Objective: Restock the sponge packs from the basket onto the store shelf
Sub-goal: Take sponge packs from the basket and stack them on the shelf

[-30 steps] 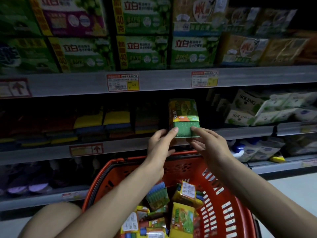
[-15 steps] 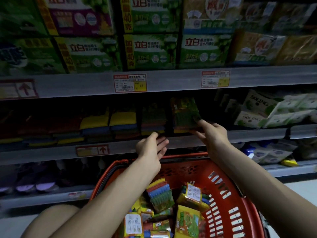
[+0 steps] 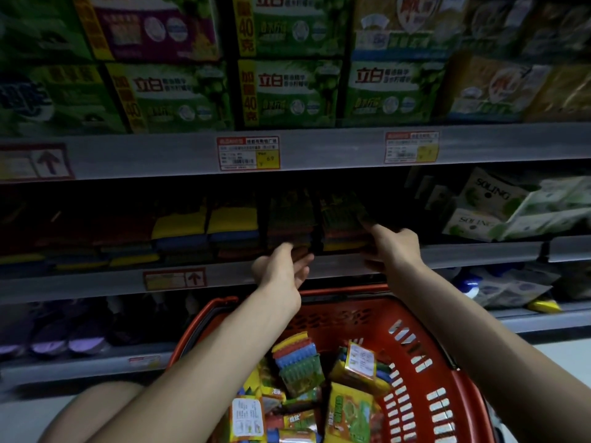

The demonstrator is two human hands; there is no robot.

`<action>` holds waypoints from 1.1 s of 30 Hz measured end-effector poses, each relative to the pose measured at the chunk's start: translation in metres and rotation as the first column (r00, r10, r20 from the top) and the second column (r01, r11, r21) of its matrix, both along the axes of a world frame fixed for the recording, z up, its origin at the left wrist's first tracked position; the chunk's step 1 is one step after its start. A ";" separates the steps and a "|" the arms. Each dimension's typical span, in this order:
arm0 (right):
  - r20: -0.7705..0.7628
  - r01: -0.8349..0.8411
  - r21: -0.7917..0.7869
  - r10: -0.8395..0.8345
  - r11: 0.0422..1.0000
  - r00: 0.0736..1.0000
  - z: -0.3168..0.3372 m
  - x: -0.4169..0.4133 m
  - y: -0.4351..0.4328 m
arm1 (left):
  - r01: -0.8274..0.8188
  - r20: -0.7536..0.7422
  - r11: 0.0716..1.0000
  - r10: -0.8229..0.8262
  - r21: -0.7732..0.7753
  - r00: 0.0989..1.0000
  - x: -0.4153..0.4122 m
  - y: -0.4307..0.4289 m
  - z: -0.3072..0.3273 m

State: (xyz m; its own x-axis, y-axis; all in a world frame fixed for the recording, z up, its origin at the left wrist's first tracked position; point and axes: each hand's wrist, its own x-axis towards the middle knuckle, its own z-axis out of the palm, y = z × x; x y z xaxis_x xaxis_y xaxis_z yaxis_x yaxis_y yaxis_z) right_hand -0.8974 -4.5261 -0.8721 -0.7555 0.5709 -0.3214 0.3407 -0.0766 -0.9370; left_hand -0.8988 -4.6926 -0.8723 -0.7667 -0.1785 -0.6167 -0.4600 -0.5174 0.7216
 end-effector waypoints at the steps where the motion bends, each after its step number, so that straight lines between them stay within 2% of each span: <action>1: -0.011 0.012 0.000 -0.012 1.000 1.000 0.000 0.001 0.000 | -0.001 -0.004 1.000 0.001 0.001 1.000 0.000 0.000 0.000; 3: -0.029 0.044 -0.006 -0.044 0.999 0.999 0.000 0.005 -0.001 | -0.004 -0.007 1.000 0.004 0.002 1.000 0.000 -0.001 0.002; 6: -0.048 0.061 -0.120 -0.067 0.991 0.997 -0.002 0.010 -0.008 | -0.007 -0.013 1.000 0.007 0.010 1.000 0.001 -0.002 0.004; 10: -0.014 0.115 -0.188 -0.120 0.975 0.993 -0.004 0.015 -0.022 | -0.012 -0.012 1.000 0.012 0.008 1.000 0.000 -0.003 0.007; 18: -0.028 0.024 -0.325 -0.035 0.945 0.999 -0.009 0.012 -0.036 | -0.038 -0.015 0.999 0.038 -0.026 0.999 -0.005 -0.003 0.003; 22: -0.034 0.091 -0.342 -0.109 0.935 0.993 -0.014 0.005 -0.040 | -0.043 -0.010 0.998 0.043 -0.049 0.999 -0.007 -0.003 0.000; 25: -0.029 0.127 -0.298 -0.142 0.946 0.990 -0.016 0.003 -0.043 | -0.044 -0.011 0.998 0.043 -0.046 0.999 -0.008 -0.004 0.000; 33: -0.031 0.150 -0.274 -0.165 0.950 0.986 -0.015 -0.002 -0.044 | -0.062 -0.005 0.998 0.062 0.010 0.998 -0.006 -0.004 0.002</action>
